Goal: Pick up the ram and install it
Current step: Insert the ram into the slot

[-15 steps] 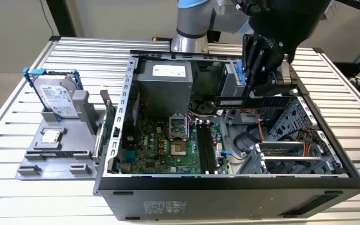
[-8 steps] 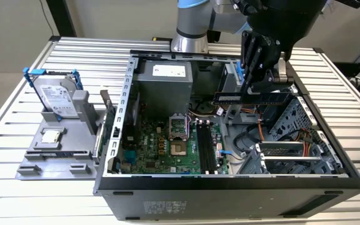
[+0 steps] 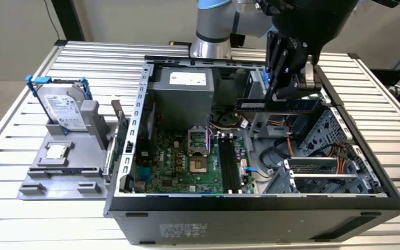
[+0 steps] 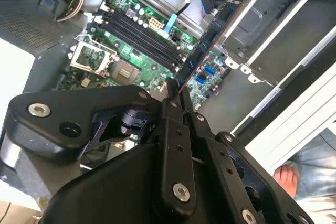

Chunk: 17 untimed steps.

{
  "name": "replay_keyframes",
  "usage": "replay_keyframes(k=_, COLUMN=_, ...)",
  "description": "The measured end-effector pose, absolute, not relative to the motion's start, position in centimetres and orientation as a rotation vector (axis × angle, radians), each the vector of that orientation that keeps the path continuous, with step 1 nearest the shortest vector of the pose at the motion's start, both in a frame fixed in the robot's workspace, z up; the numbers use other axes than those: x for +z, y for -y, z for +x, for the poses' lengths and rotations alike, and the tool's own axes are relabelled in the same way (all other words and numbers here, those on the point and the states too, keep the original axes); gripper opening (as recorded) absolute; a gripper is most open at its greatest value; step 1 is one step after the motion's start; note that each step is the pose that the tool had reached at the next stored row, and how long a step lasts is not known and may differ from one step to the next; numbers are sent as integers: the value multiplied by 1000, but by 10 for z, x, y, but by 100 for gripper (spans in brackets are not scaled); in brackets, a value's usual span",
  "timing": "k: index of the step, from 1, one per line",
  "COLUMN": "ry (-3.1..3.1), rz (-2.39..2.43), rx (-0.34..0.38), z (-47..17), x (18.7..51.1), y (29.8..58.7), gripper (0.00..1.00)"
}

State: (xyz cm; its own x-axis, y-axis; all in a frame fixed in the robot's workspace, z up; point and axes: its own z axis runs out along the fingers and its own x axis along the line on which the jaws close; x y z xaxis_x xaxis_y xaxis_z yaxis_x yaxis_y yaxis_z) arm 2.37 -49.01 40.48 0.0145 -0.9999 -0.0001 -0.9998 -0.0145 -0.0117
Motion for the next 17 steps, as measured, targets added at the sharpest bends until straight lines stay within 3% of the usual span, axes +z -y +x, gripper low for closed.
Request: replay_keyframes(k=17, ry=-2250, rz=-2181, rx=-13, z=14, x=403, y=473, gripper=0)
